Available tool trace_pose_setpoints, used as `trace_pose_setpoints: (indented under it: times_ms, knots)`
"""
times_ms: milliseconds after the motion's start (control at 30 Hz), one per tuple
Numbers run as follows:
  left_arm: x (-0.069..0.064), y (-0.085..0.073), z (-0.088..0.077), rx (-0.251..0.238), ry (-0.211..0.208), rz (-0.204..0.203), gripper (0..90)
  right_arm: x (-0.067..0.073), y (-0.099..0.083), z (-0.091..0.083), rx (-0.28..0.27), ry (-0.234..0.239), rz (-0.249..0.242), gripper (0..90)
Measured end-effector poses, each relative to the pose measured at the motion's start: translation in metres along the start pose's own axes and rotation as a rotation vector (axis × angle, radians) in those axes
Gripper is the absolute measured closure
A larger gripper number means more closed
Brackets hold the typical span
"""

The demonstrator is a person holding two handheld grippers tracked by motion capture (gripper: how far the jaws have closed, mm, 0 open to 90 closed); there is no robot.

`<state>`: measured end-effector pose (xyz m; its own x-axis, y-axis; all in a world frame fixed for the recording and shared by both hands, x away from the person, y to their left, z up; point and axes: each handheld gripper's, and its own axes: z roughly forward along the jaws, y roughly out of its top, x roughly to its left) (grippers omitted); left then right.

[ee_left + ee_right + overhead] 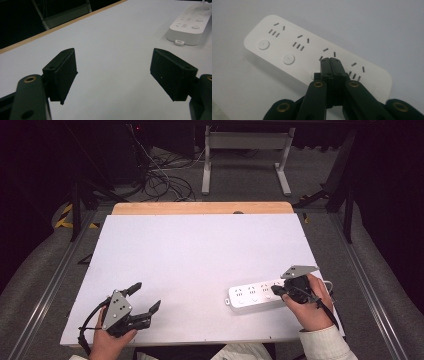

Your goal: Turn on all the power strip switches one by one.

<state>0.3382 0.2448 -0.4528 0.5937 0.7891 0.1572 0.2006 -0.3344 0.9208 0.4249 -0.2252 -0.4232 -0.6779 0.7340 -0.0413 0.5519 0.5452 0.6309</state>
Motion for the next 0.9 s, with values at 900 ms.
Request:
trace_pose_setpoints:
  times_ms: [900]
  knots:
    - [0.0, 0.0, 0.0, 0.004, 0.001, -0.001, 22.1, 0.011, 0.003, 0.024, 0.093, 0.023, -0.032, 90.0]
